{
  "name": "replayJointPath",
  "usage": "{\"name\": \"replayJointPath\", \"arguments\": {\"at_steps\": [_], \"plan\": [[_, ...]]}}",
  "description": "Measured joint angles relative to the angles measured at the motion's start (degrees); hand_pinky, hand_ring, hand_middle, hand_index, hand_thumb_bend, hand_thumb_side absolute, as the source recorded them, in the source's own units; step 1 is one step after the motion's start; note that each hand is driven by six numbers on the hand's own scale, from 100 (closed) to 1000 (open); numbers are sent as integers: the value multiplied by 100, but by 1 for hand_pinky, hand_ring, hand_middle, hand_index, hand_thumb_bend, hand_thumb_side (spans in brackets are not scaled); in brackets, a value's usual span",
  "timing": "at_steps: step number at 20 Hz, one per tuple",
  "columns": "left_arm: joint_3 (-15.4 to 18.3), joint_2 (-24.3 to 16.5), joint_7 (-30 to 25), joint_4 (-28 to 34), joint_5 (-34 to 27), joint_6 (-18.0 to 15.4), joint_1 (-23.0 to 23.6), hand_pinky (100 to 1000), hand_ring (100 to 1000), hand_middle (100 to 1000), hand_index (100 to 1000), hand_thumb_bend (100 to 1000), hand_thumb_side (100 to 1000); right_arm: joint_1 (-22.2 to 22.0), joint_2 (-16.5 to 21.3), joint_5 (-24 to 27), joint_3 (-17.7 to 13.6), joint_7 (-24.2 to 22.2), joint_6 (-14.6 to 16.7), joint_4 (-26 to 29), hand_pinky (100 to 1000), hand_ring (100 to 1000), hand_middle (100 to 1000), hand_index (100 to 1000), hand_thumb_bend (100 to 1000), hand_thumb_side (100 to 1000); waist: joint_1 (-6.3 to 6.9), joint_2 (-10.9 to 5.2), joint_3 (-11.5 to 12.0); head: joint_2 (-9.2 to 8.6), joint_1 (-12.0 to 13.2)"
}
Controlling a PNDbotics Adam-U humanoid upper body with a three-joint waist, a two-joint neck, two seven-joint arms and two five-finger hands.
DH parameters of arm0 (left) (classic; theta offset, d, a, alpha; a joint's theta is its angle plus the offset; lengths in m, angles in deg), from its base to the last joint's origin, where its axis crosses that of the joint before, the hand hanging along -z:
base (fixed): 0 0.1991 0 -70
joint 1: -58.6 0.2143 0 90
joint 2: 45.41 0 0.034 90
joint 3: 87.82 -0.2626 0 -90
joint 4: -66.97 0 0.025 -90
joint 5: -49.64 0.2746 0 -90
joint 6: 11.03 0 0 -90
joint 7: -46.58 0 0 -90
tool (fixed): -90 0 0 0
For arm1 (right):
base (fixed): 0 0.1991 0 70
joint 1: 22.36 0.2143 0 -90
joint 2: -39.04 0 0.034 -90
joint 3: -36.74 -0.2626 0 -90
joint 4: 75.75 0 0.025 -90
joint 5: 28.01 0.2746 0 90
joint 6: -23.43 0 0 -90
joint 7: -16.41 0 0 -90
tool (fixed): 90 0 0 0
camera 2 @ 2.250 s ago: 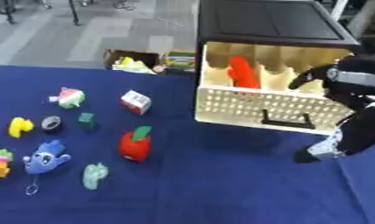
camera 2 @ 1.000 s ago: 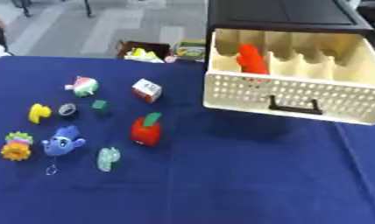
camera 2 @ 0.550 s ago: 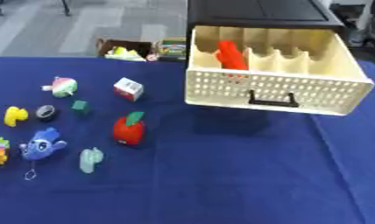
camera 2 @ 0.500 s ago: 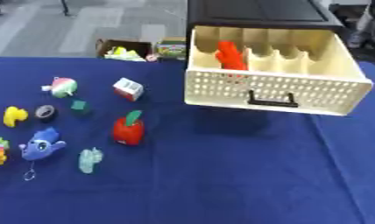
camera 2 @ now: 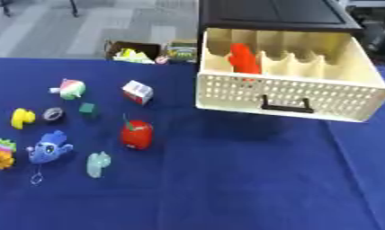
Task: Pick up objects from table and place into drawer.
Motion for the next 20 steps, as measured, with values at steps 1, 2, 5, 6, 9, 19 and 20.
{"name": "replayJointPath", "arguments": {"at_steps": [1,2,5,6,9,19,20], "plan": [[-50,-14,-261,-87,122,-68,-84,768,849,792,995,436,878,-17,0,0,0,7,5,0,212,403,332,806,257,997,4,0,-6,-3,16],[-104,-26,-509,-172,227,-128,-155,767,848,794,990,439,876,-34,0,-1,0,15,12,0,212,404,332,805,257,998,8,0,-9,-10,41],[-270,-25,-1133,-401,494,-276,-380,766,849,799,992,429,854,-42,0,-2,-1,37,29,0,214,405,334,806,256,999,22,-2,-23,-24,125],[-318,-25,-1291,-473,557,-315,-450,766,849,799,993,430,853,-43,0,-2,-1,46,36,0,215,405,334,805,255,1000,29,-3,-23,-25,144],[-455,-15,-1652,-682,703,-409,-642,761,848,800,996,434,826,-44,0,-2,-1,87,58,0,230,413,343,805,247,1000,37,-6,-25,-27,168],[-976,98,-2989,-1329,1093,-443,-836,760,839,775,957,616,851,-45,-2,22,-2,306,104,0,236,411,342,800,224,997,63,-8,-50,-44,186],[-1026,117,-3075,-1398,1137,-413,-849,760,840,775,968,624,852,-46,-3,25,-2,320,106,0,236,411,342,799,223,997,64,-8,-57,-45,186]]}}
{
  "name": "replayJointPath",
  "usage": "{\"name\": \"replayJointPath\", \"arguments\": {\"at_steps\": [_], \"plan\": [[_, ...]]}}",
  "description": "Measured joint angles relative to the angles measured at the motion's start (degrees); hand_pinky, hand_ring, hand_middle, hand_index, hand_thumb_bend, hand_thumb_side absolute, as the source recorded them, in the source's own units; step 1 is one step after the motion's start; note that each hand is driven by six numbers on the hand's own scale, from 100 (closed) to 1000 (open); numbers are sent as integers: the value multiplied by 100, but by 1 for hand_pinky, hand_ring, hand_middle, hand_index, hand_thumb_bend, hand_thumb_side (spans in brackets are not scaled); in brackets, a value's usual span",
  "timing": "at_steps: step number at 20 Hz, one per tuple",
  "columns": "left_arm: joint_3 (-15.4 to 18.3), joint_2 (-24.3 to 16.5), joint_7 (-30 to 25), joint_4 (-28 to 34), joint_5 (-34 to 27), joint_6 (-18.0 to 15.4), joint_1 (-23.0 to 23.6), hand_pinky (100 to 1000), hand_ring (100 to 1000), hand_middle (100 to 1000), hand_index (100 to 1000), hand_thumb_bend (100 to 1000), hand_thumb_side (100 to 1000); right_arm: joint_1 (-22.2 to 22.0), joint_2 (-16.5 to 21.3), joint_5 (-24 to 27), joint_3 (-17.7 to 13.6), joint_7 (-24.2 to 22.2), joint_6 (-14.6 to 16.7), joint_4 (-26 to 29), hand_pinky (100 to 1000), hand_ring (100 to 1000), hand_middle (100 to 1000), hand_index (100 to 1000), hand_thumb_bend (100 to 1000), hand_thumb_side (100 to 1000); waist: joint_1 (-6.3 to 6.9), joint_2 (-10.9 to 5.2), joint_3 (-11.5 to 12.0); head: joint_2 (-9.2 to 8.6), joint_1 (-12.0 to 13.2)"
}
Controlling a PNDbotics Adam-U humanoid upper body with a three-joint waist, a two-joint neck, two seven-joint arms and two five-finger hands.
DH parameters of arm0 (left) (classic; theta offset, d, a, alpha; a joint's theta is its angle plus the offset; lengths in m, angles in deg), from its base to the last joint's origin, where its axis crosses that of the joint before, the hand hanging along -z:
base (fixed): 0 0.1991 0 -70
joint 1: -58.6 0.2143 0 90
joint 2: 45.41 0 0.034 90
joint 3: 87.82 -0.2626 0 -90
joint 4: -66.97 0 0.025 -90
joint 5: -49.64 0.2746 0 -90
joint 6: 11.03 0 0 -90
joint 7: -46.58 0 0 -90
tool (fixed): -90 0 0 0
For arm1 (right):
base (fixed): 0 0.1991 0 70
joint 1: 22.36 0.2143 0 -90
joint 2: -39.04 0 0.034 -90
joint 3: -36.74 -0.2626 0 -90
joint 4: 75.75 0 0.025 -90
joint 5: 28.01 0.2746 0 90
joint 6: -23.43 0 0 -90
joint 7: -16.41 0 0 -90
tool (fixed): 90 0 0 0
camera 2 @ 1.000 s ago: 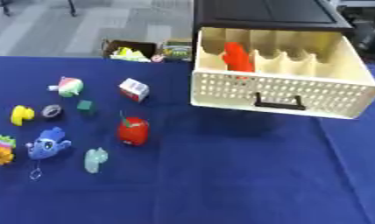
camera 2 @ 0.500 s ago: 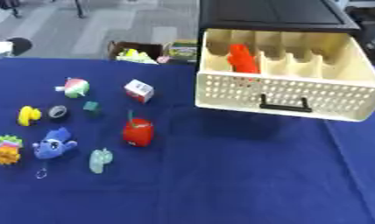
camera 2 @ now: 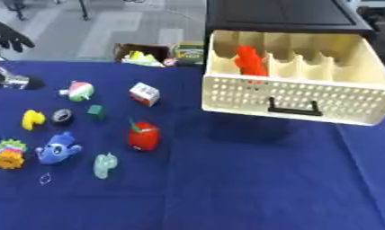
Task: Pick up objects from table and place into drawer.
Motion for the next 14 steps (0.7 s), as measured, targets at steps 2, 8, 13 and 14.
{"name": "replayJointPath", "arguments": {"at_steps": [2,8,13,14], "plan": [[-113,33,-100,-168,77,54,-8,759,840,775,995,641,853,0,-1,5,0,29,4,0,237,411,342,797,221,998,1,0,-6,-1,1],[-475,169,-167,-721,148,122,-10,760,842,778,1000,684,863,0,-11,32,-1,97,30,0,240,411,342,797,216,998,-12,1,-26,1,-20],[-700,318,-167,-1118,155,196,-10,759,844,777,988,681,853,-1,-41,36,-1,98,30,0,240,410,341,795,211,1000,-48,15,-35,3,-41],[-738,334,-167,-1173,190,206,-10,756,839,770,978,683,846,-2,-44,37,-1,97,30,0,240,410,341,795,208,1000,-48,16,-35,3,-32]]}}
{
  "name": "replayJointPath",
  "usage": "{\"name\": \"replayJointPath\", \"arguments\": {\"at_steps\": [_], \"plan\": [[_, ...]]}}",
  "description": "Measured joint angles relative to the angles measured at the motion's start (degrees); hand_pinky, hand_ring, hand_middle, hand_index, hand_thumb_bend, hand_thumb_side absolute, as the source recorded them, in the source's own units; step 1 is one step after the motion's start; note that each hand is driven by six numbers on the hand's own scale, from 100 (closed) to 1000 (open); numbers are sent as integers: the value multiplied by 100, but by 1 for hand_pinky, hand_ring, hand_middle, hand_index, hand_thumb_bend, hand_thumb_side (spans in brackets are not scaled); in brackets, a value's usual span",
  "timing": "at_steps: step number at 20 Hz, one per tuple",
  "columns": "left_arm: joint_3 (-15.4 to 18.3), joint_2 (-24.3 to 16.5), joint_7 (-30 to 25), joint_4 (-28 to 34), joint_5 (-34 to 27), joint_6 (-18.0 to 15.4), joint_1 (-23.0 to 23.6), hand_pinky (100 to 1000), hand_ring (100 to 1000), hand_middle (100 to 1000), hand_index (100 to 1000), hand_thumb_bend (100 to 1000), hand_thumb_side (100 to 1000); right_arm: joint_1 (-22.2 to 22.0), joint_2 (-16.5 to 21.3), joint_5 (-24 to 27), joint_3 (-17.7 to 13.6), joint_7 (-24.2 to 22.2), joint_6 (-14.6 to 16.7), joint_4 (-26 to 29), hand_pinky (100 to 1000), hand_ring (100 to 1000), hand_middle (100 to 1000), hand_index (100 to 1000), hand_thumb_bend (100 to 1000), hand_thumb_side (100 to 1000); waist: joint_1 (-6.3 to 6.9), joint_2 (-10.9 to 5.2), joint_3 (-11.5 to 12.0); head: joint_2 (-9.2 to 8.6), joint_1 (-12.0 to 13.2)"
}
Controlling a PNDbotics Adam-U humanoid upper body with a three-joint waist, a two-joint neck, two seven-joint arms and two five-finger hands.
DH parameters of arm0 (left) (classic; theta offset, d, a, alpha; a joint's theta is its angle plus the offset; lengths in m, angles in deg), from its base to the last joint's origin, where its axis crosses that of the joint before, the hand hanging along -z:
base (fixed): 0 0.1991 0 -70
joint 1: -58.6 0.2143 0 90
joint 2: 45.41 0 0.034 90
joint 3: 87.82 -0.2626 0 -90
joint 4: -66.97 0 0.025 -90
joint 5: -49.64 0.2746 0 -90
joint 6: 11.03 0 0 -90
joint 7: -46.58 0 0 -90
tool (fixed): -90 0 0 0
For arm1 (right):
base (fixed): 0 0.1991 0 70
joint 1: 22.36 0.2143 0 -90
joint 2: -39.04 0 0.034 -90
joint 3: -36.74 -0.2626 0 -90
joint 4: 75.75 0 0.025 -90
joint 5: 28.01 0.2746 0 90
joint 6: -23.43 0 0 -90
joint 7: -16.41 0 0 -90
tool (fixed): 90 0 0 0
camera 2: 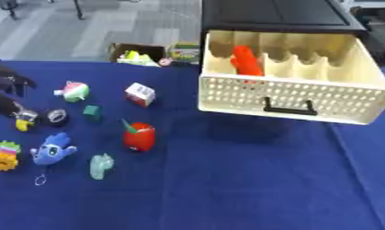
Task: Pick up objects from table and place into drawer.
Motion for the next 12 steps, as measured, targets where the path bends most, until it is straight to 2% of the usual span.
{"name": "replayJointPath", "arguments": {"at_steps": [6,12], "plan": [[-151,107,10,-237,285,76,1,731,807,729,980,695,774,-27,-4,6,0,2,-3,0,239,409,340,791,197,1000,-20,9,5,-3,44],[-251,167,130,-305,221,252,106,701,782,694,1000,697,780,-49,-11,29,-2,24,-24,0,239,408,339,787,189,999,-27,21,26,-3,45]]}}
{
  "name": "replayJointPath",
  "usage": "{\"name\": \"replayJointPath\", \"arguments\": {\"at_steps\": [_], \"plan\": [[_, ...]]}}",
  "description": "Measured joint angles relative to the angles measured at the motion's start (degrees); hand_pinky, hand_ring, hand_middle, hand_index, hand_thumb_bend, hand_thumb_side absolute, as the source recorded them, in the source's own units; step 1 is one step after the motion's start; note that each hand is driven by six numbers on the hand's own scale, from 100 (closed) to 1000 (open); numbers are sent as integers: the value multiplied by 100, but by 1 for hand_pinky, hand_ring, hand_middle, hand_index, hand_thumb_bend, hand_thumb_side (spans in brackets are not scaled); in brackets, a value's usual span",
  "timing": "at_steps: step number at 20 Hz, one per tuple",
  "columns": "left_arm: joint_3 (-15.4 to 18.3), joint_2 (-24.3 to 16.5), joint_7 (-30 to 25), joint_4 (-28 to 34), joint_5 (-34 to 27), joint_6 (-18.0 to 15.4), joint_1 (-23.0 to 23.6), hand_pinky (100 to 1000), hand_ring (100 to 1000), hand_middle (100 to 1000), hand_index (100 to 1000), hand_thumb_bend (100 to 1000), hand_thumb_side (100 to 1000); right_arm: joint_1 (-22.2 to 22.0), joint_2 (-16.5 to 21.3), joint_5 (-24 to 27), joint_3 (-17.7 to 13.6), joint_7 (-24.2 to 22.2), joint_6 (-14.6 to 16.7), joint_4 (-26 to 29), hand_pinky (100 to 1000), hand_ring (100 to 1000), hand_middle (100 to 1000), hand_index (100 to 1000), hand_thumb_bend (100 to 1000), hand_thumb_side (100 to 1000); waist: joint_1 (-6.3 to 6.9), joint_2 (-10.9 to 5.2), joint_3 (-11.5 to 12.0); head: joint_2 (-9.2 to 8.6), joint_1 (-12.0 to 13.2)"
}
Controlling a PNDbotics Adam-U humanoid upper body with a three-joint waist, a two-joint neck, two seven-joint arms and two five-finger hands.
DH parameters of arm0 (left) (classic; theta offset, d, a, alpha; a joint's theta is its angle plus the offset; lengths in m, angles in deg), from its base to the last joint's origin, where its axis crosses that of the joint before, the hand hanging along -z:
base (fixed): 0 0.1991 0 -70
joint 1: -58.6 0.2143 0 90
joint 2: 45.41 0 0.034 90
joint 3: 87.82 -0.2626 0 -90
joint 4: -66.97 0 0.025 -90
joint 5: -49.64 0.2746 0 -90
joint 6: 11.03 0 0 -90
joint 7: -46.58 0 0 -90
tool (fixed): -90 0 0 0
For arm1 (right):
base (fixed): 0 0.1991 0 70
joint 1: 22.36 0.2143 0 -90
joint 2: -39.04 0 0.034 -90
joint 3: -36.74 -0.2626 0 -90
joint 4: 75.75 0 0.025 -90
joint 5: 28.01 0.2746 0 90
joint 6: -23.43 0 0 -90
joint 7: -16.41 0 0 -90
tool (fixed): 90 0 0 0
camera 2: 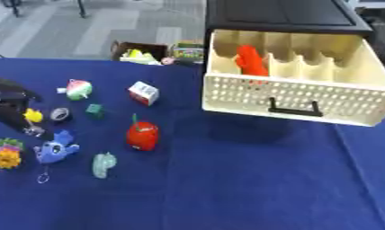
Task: Pick up objects from table and place into drawer.
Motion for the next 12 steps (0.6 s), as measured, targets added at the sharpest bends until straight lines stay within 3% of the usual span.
{"name": "replayJointPath", "arguments": {"at_steps": [12], "plan": [[-273,270,278,-343,1,169,36,656,742,642,968,730,784,-11,-62,23,-2,41,-9,0,238,406,338,784,185,998,-27,14,-1,-23,37]]}}
